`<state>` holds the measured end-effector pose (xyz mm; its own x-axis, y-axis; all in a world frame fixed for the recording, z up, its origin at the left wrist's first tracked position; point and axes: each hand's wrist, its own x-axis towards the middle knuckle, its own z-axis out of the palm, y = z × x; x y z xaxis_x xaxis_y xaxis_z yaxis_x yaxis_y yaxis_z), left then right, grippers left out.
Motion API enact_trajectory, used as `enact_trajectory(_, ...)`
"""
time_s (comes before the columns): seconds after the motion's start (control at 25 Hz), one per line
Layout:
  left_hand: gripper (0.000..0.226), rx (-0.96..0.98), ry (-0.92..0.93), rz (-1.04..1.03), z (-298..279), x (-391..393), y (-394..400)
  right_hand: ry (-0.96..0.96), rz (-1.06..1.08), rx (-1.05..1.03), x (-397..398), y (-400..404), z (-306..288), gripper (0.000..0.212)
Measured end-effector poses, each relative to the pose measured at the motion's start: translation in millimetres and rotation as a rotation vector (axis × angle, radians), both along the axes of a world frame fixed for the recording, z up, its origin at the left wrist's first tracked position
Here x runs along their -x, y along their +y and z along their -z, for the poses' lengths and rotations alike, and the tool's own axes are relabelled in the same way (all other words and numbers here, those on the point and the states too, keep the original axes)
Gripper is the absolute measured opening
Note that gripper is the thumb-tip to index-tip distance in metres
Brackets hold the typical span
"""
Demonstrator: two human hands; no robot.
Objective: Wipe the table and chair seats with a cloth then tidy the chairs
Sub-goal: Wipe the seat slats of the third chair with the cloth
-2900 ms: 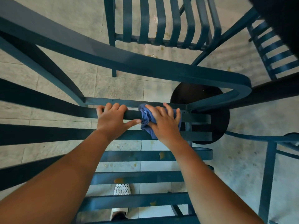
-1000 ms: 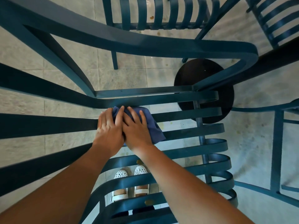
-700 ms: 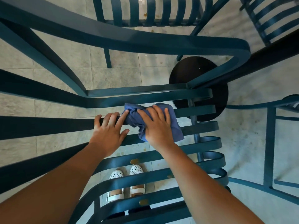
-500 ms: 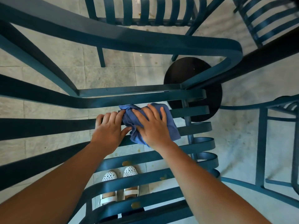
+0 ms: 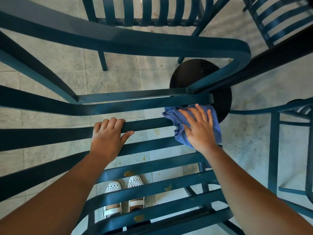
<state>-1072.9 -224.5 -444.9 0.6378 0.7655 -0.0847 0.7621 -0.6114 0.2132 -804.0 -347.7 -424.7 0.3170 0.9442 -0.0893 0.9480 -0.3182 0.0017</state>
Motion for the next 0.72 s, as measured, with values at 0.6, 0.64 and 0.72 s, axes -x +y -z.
enact_trajectory(0.6,0.077,0.181,0.293,0.069,-12,18,-16,0.047,0.605,0.039,23,-24,-21,0.067)
enact_trajectory(0.64,0.077,0.189,0.307,0.070,-15,19,-18,0.081,0.547,0.072,29,-26,-26,0.067)
enact_trajectory(0.72,0.078,0.197,0.357,0.102,-21,24,-20,0.205,0.397,0.117,43,-28,-43,0.057)
